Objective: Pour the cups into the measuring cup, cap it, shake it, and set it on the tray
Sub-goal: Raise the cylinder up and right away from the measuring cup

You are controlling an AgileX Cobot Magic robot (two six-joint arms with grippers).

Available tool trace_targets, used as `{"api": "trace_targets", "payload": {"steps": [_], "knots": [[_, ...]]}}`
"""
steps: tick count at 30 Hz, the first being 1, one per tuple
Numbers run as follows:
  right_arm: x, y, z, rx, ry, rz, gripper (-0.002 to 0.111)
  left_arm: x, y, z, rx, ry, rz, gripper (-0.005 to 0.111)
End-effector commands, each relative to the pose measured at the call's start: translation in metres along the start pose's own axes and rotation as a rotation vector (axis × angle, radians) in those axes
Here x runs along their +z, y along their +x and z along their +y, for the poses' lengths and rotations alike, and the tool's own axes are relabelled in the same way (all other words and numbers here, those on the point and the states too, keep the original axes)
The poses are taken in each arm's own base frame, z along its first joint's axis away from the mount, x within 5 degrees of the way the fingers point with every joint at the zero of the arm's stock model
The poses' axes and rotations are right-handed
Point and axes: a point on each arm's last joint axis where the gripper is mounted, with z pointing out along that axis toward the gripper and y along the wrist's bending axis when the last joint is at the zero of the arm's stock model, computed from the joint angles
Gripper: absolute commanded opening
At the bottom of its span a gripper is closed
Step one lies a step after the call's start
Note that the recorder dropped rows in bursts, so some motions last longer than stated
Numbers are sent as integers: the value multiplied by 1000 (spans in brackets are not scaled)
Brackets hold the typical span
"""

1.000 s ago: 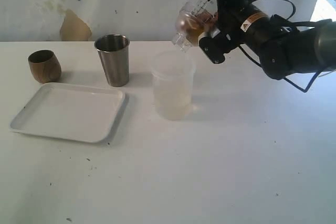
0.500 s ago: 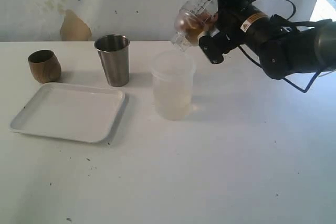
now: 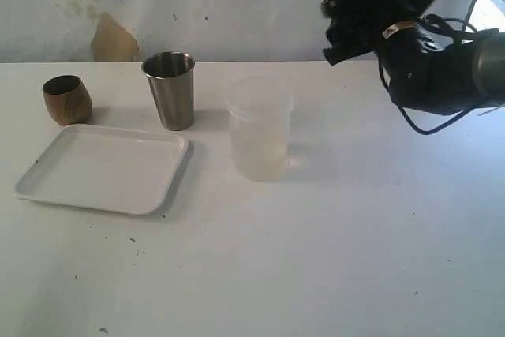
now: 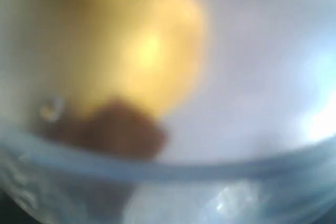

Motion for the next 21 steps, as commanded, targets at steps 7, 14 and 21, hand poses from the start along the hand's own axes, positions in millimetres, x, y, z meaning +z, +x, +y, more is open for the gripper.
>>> {"api": "trace_targets", "payload": {"steps": [7, 14, 21], "knots": [[-4, 17, -11, 695, 139, 228, 0, 0, 0, 0, -3, 2, -11, 0], [-5, 16, -8, 685, 82, 255, 0, 0, 0, 0, -3, 2, -11, 0], [-12, -3, -19, 654, 28, 228, 0, 0, 0, 0, -3, 2, -11, 0]]}}
